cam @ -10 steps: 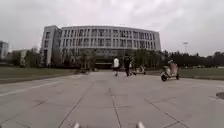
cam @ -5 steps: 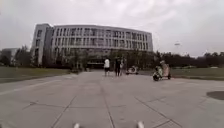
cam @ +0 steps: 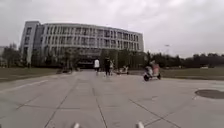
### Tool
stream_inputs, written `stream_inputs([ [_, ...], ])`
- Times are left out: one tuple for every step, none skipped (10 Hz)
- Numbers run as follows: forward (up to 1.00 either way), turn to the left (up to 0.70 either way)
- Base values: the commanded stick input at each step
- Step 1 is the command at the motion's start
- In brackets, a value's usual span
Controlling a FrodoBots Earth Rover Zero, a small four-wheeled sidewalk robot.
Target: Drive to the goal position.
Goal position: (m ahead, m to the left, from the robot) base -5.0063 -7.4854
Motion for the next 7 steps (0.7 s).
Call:
stream_inputs([
  [0.00, -0.85],
  [0.00, -0.85],
  [0.00, -0.85],
  [0.00, -0.85],
  [0.00, -0.85],
  [0.00, -0.85],
  [0.00, -0.85],
])
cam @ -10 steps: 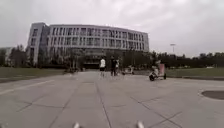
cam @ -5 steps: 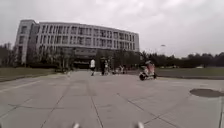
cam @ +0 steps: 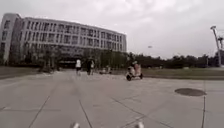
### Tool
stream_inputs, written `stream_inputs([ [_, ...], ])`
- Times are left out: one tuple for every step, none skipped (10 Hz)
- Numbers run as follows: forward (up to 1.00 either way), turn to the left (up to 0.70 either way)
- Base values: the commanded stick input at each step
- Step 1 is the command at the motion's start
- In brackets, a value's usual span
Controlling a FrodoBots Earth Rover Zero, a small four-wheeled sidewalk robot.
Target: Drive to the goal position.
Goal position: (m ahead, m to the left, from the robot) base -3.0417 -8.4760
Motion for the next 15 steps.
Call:
stream_inputs([
  [0.00, -0.85],
  [0.00, -0.85],
  [0.00, -0.85],
  [0.00, -0.85],
  [0.00, -0.85],
  [0.00, -0.85],
  [0.00, -0.85],
  [0.00, -0.85],
  [0.00, -0.85],
  [0.00, -0.85],
  [0.00, -0.85],
  [0.00, -0.85],
  [0.00, -0.85],
  [0.00, -0.85],
  [0.00, -0.85],
])
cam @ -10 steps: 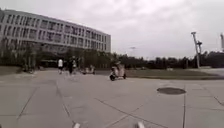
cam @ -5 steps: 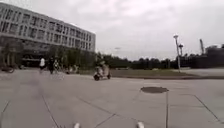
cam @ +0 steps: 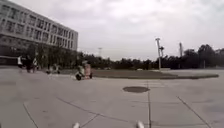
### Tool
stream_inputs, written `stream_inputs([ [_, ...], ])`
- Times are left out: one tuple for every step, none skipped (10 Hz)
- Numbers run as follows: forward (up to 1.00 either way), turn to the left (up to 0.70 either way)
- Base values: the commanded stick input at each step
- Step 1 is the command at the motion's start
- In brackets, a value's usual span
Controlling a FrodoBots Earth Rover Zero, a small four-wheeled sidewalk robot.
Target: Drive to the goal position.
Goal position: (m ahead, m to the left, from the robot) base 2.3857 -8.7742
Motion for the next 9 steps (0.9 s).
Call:
stream_inputs([
  [0.00, -0.85],
  [0.00, -0.85],
  [0.00, -0.85],
  [0.00, -0.85],
  [0.00, -0.85],
  [0.00, -0.85],
  [0.00, -0.85],
  [0.00, -0.85],
  [0.00, -0.85],
])
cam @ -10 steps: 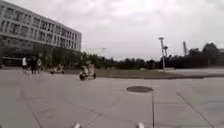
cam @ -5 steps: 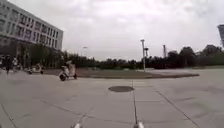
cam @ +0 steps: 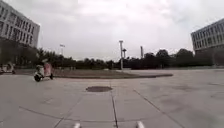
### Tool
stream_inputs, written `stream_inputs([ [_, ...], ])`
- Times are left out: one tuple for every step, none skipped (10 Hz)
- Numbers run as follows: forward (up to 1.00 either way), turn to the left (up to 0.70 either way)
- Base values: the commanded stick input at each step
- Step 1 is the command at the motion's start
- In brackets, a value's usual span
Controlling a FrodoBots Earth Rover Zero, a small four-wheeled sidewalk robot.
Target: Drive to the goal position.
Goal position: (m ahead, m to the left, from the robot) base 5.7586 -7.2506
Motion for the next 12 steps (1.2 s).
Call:
stream_inputs([
  [0.00, -0.85],
  [0.00, -0.85],
  [0.00, -0.85],
  [0.00, -0.85],
  [0.00, -0.85],
  [0.00, -0.85],
  [0.00, -0.85],
  [0.00, -0.85],
  [0.00, -0.85],
  [0.00, -0.85],
  [0.00, -0.85],
  [0.00, -0.85],
])
